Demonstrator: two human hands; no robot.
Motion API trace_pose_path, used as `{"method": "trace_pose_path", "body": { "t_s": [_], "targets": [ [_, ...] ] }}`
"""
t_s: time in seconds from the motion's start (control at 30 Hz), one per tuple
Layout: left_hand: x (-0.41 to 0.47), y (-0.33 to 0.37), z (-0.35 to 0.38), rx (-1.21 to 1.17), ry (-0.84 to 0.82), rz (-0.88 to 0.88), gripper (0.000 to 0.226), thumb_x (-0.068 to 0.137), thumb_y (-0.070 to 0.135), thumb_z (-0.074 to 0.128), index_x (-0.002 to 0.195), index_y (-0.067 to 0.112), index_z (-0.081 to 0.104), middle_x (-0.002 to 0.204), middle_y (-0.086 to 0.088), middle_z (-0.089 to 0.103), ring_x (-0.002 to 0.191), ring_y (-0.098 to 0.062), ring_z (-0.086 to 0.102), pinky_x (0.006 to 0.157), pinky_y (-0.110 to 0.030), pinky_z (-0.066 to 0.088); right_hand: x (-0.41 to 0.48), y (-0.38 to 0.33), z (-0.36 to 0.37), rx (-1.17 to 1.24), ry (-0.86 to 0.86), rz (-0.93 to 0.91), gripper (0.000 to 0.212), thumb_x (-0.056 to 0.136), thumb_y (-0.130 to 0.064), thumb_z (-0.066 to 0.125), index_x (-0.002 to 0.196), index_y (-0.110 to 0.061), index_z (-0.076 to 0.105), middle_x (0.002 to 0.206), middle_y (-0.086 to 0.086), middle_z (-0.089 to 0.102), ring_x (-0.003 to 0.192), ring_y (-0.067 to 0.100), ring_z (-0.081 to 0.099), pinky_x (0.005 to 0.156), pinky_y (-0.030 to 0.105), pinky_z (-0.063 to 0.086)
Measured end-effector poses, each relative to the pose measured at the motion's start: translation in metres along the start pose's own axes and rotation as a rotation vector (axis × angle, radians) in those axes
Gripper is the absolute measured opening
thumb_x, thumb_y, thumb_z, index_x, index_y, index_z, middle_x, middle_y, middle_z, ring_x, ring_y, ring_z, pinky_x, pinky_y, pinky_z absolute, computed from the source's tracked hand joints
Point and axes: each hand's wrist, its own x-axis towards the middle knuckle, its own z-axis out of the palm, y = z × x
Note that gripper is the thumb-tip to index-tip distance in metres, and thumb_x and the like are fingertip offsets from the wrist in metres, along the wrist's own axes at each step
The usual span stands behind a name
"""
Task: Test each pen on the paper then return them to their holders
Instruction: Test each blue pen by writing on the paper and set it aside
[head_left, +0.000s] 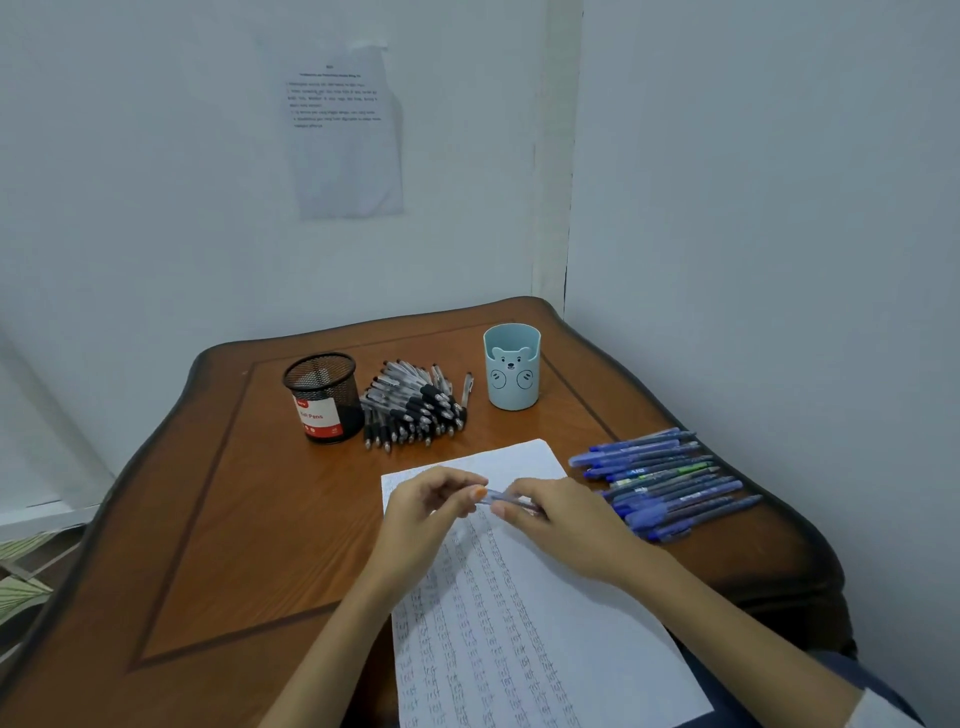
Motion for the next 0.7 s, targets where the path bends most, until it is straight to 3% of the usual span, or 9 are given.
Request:
{"method": "trace_pose_path", "body": {
  "t_s": [0.1,0.2,0.3,0.37,0.47,0.53,0.6,0.7],
  "targets": [
    [0.006,-0.005,-0.011,-0.028,0.157,-0.048,0.01,0.086,0.009,0.064,0.092,0.016,0.07,0.083,-0.002,0.07,0.076,-0.015,0.063,0.071,-0.024,0.054,0.004,0.001,-0.011,0.352,-0.08,0.076,0.032,0.101,-0.019,0.044,0.13,-0.031,0.044,0.077,-0.001,0.058,0.062,0.008,0.05,0.059,0.024,0.043],
    [0.016,-0.01,-0.024,-0.129,0.29,-0.109,0.008,0.086,0.004,0.064,0.089,0.01,0.068,0.083,-0.006,0.071,0.075,-0.014,0.067,0.068,-0.019,0.055,0.013,0.002,-0.024,0.942,0.052,0.107,0.031,0.099,-0.004,0.043,0.123,-0.023,0.049,0.084,0.014,0.064,0.051,0.014,0.052,0.047,0.023,0.045],
    [0.026,-0.017,-0.029,-0.163,0.309,-0.15,0.007,0.086,0.001,0.063,0.091,0.004,0.067,0.084,-0.01,0.072,0.074,-0.013,0.07,0.066,-0.016,0.054,0.023,0.002,-0.03,1.509,0.065,0.158,0.033,0.098,-0.001,0.033,0.116,-0.008,0.06,0.096,0.022,0.068,0.073,0.024,0.067,0.067,0.028,0.057],
    [0.033,-0.023,-0.031,-0.171,0.304,-0.17,0.009,0.088,0.001,0.061,0.095,0.004,0.066,0.088,-0.01,0.072,0.077,-0.014,0.071,0.069,-0.017,0.055,0.032,0.001,-0.025,1.811,0.078,0.135,0.038,0.095,0.007,0.03,0.117,0.0,0.06,0.105,0.023,0.069,0.089,0.027,0.07,0.078,0.027,0.057],
    [0.045,-0.032,-0.032,-0.164,0.28,-0.184,0.017,0.09,0.001,0.059,0.104,0.008,0.066,0.094,-0.007,0.07,0.081,-0.011,0.07,0.072,-0.017,0.055,0.052,-0.004,-0.011,1.713,0.212,0.157,0.023,0.094,0.004,0.045,0.112,0.004,0.06,0.105,0.019,0.071,0.089,0.024,0.072,0.078,0.024,0.057],
    [0.051,-0.037,-0.031,-0.159,0.255,-0.194,0.02,0.091,0.001,0.057,0.108,0.007,0.066,0.095,-0.008,0.07,0.082,-0.011,0.07,0.072,-0.017,0.055,0.067,-0.005,0.0,1.524,0.284,0.244,0.017,0.093,-0.013,0.057,0.103,0.0,0.064,0.089,0.013,0.074,0.066,0.016,0.068,0.063,0.02,0.055],
    [0.055,-0.041,-0.032,-0.157,0.239,-0.202,0.021,0.092,0.002,0.057,0.11,0.007,0.067,0.092,-0.009,0.071,0.084,-0.015,0.07,0.075,-0.02,0.056,0.082,-0.005,0.01,1.367,0.327,0.367,0.017,0.091,-0.023,0.064,0.088,-0.007,0.067,0.07,0.005,0.068,0.047,0.009,0.052,0.051,0.017,0.043],
    [0.057,-0.044,-0.033,-0.169,0.224,-0.2,0.018,0.092,0.005,0.058,0.107,0.009,0.068,0.091,-0.007,0.072,0.086,-0.018,0.069,0.078,-0.023,0.056,0.105,-0.001,0.019,1.217,0.357,0.446,0.022,0.088,-0.021,0.07,0.071,-0.011,0.061,0.057,0.002,0.052,0.039,0.006,0.042,0.039,0.015,0.032]
  ]
}}
